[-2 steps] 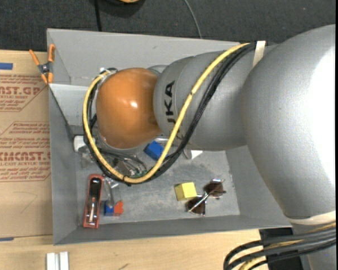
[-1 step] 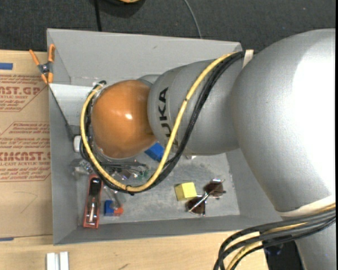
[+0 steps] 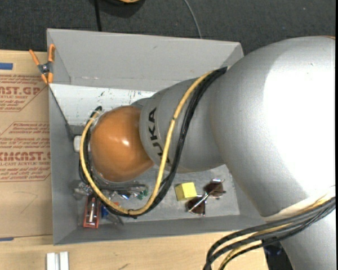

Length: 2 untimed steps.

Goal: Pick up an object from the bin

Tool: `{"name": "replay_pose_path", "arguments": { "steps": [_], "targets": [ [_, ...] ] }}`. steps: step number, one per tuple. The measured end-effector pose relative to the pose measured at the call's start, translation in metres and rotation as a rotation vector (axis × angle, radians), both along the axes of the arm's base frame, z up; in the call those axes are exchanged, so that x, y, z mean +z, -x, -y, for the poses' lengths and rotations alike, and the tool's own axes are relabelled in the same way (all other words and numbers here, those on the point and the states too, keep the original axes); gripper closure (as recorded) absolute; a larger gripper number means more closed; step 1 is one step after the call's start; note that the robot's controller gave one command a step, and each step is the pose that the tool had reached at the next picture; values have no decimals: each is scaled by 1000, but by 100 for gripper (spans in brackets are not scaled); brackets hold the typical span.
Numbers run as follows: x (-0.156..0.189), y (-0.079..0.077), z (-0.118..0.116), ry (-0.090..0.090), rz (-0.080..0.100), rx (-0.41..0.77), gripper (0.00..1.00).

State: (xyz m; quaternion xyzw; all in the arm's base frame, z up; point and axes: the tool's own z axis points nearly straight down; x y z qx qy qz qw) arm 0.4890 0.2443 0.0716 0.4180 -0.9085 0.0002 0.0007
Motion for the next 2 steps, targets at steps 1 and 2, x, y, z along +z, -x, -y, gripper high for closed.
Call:
{"name": "replay_pose_path", "arguments": {
  "steps": [1, 2],
  "targets": [
    [-2, -15, 2, -6, 10, 463, 100],
    [-2, -14, 2, -7, 9, 461, 100]
  ]
}}
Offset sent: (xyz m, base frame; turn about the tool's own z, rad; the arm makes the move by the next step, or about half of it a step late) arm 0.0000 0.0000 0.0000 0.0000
